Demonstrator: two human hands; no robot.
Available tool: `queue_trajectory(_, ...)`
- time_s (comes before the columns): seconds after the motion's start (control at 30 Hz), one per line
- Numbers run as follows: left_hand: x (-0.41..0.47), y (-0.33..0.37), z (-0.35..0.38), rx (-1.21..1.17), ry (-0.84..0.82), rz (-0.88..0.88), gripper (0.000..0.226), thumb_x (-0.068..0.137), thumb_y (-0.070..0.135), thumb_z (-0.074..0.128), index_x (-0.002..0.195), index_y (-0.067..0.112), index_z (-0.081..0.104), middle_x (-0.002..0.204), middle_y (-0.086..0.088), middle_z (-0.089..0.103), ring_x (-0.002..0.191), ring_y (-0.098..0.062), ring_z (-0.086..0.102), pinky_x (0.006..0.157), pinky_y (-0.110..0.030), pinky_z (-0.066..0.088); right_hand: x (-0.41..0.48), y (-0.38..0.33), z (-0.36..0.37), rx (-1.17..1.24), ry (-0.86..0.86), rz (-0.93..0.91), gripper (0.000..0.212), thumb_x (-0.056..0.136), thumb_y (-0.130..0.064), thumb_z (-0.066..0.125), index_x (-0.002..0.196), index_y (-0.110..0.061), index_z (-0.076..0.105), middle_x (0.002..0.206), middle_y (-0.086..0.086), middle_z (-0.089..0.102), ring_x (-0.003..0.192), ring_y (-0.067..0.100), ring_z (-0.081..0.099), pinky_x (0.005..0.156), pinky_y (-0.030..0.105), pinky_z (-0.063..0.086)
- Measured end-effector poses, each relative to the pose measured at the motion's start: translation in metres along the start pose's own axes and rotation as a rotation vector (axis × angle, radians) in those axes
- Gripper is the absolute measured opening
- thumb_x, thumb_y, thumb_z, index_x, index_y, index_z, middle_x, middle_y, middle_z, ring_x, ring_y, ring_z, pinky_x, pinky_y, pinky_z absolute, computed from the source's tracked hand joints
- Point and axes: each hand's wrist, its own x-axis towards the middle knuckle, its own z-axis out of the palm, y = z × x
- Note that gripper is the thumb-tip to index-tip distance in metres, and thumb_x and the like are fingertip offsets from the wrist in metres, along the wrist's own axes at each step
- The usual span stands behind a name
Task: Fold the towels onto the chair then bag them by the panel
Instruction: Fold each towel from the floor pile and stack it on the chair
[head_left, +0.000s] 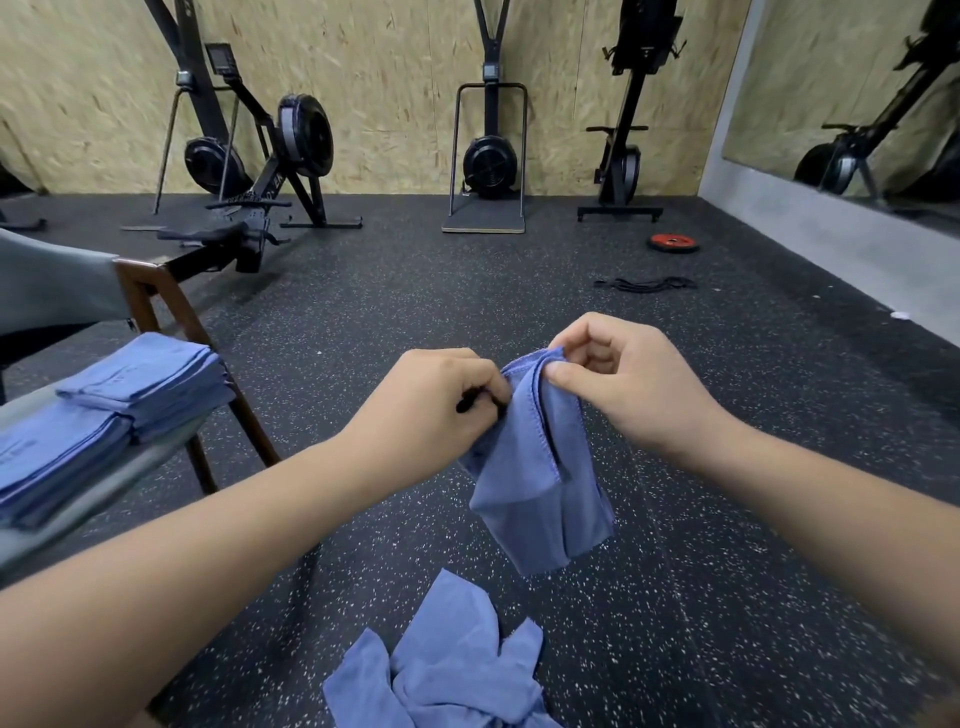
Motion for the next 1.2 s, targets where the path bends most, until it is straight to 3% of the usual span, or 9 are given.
queue_trajectory(0.07,0.001,0.004,0.003,-0.007,-0.005,-0.027,0.018,0.088,0.039,0.06,0.086,0.027,0.074,0.083,0.01,0.067,0.079,-0.007,0.064,0.079,-0.034,0.052,0.0,0.0,0.002,0.0,-0.005,-0.007,0.009,0.094,-0.006,0.078,0.096,-0.014,0.073,0.089,0.014,0.075,0.077,0.016,0.065,0.081,0.051,0.057)
queue_trajectory(0.2,0.0,0.008,0.011,0.084,-0.014,-0.059,0.053,0.083,0.077,0.062,0.077,0.025,0.059,0.077,0.009,0.056,0.073,-0.009,0.056,0.065,-0.032,0.046,-0.003,0.0,0.008,0.013,-0.037,-0.036,0.012,0.094,-0.005,0.077,0.096,-0.016,0.072,0.089,0.014,0.074,0.077,0.017,0.065,0.08,0.053,0.057)
queue_trajectory(0.3,0.001,0.009,0.012,0.126,-0.002,-0.043,0.043,0.083,0.063,0.065,0.069,0.027,0.046,0.072,0.008,0.05,0.067,-0.01,0.051,0.062,-0.037,0.044,-0.004,0.0,0.011,-0.012,-0.07,-0.067,0.012,0.095,-0.007,0.075,0.097,-0.019,0.072,0.089,0.011,0.075,0.077,0.029,0.067,0.08,0.053,0.057)
queue_trajectory(0.43,0.006,-0.002,0.001,0.149,-0.1,0.014,0.034,0.083,0.045,0.058,0.061,0.028,0.038,0.067,0.005,0.05,0.064,-0.018,0.051,0.063,-0.037,0.044,-0.002,0.003,0.003,-0.05,-0.042,-0.071,0.012,0.097,-0.01,0.076,0.096,-0.021,0.072,0.088,0.009,0.073,0.076,0.019,0.062,0.078,0.047,0.055)
queue_trajectory(0.7,0.009,-0.037,-0.025,-0.006,-0.16,-0.056,0.031,0.095,0.052,0.076,0.082,0.024,0.08,0.088,0.011,0.073,0.08,-0.01,0.068,0.075,-0.025,0.049,0.003,0.01,-0.018,-0.051,-0.002,-0.015,0.01,0.098,-0.011,0.076,0.098,-0.02,0.071,0.089,0.01,0.073,0.075,0.013,0.059,0.074,0.03,0.048)
queue_trajectory(0.9,0.009,-0.039,-0.033,-0.156,-0.085,-0.169,0.018,0.093,0.047,0.079,0.085,0.031,0.084,0.094,0.019,0.079,0.086,-0.01,0.075,0.079,-0.037,0.057,0.005,0.011,-0.021,-0.067,0.019,-0.014,0.009,0.098,-0.011,0.074,0.099,-0.019,0.071,0.09,0.012,0.073,0.075,0.015,0.059,0.076,0.035,0.049)
queue_trajectory(1.03,0.008,-0.038,-0.035,-0.194,0.015,-0.183,0.017,0.084,0.048,0.087,0.08,0.032,0.082,0.07,0.01,0.074,0.059,-0.005,0.056,0.056,-0.027,0.045,0.006,0.011,-0.021,-0.077,0.03,-0.016,0.009,0.098,-0.011,0.074,0.099,-0.019,0.07,0.089,0.012,0.072,0.075,0.014,0.058,0.074,0.031,0.048)
queue_trajectory(1.13,0.01,-0.037,-0.035,-0.259,0.083,-0.209,0.018,0.078,0.037,0.095,0.078,0.027,0.08,0.071,0.01,0.074,0.061,0.001,0.056,0.059,-0.02,0.043,0.006,0.01,-0.021,-0.08,0.03,-0.01,0.011,0.097,-0.01,0.075,0.097,-0.02,0.069,0.089,0.011,0.072,0.074,0.013,0.058,0.074,0.031,0.049)
queue_trajectory(1.2,0.01,-0.035,-0.033,-0.305,0.082,-0.215,0.02,0.078,0.033,0.096,0.079,0.025,0.078,0.075,0.005,0.075,0.066,-0.004,0.061,0.063,-0.028,0.05,0.005,0.009,-0.02,-0.104,0.026,-0.005,0.013,0.096,-0.008,0.074,0.096,-0.021,0.069,0.088,0.009,0.072,0.073,0.013,0.057,0.073,0.032,0.048)
